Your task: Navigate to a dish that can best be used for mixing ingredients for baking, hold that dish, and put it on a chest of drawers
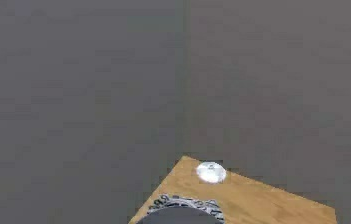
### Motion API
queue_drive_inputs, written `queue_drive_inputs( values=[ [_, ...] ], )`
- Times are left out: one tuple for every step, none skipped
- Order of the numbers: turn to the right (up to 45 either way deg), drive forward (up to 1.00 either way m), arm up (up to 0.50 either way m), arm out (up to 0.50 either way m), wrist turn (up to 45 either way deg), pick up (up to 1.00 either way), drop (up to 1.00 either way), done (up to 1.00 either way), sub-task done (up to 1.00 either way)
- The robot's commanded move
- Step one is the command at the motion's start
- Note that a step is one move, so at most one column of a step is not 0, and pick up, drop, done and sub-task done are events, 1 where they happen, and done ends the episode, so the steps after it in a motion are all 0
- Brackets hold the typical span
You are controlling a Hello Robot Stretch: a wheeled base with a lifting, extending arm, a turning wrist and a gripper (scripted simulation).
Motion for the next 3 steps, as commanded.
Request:
queue_drive_inputs(
  values=[
    [45.0, 0.0, 0.0, 0.0, 0.0, 0.0, 0.0, 0.0, 0.0],
    [12.0, 0.0, 0.0, 0.0, 0.0, 0.0, 0.0, 0.0, 0.0],
    [-45.0, 0.0, 0.0, 0.0, 0.0, 0.0, 0.0, 0.0, 0.0]
  ],
)
